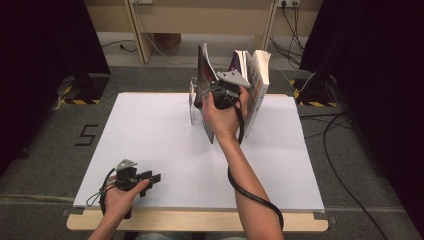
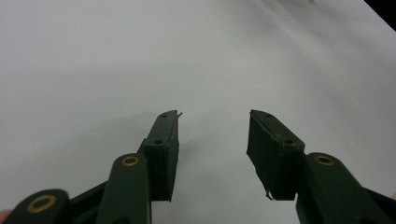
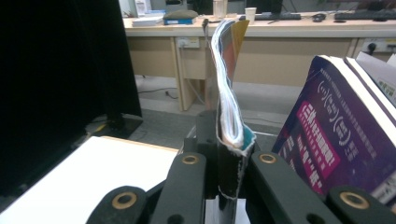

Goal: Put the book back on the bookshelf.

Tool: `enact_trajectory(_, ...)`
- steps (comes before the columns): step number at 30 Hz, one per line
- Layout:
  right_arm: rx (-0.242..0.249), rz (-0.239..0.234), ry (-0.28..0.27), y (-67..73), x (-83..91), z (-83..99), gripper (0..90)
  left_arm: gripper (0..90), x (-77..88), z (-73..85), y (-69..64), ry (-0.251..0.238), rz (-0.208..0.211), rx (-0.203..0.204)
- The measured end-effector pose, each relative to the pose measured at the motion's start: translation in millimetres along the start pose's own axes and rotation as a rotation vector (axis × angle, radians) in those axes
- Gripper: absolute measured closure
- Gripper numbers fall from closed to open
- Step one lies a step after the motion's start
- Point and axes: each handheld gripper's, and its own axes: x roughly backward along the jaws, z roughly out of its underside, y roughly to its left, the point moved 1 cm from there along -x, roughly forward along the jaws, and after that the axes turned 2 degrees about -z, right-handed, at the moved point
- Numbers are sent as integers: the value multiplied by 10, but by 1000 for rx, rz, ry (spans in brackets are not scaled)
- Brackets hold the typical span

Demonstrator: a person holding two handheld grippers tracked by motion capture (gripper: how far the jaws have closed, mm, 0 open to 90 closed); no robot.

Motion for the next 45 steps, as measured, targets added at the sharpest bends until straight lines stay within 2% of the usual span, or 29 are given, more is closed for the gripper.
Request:
enact_trajectory(3, 2, 14, -1, 5, -89, -23, 873, 529, 3, -2, 3, -1, 1, 1)
enact_trajectory(10, -28, 60, -24, -53, -257, -81, 873, 529, 12, -8, 10, -6, 3, 1)
enact_trajectory(13, -20, 87, -43, -53, -299, -88, 873, 529, 13, -12, 14, -6, 4, 0)
enact_trajectory(20, -28, 120, -21, -76, -458, 114, 872, 529, 11, -10, 8, -6, 8, -10)
enact_trajectory(27, 17, 142, -33, -45, -437, 198, 864, 530, 11, -10, 5, -5, 9, -11)
enact_trajectory(33, -13, 109, 2, -80, -384, 182, 828, 530, 8, -8, -7, -3, 12, -14)
enact_trajectory(38, -83, 46, 37, -152, -378, 141, 799, 529, 4, -9, -6, -4, 11, -11)
enact_trajectory(39, -78, 44, 46, -161, -380, 129, 789, 529, 4, -9, -5, -2, 12, -11)
enact_trajectory(42, -131, 1, 110, -199, -418, 87, 754, 530, 0, -7, -9, -2, 13, -11)
enact_trajectory(44, -135, 2, 134, -218, -439, 65, 748, 529, 3, -7, -11, -2, 15, -12)
enact_trajectory(45, -158, -10, 154, -240, -455, 36, 741, 529, 5, -8, -10, -2, 15, -12)
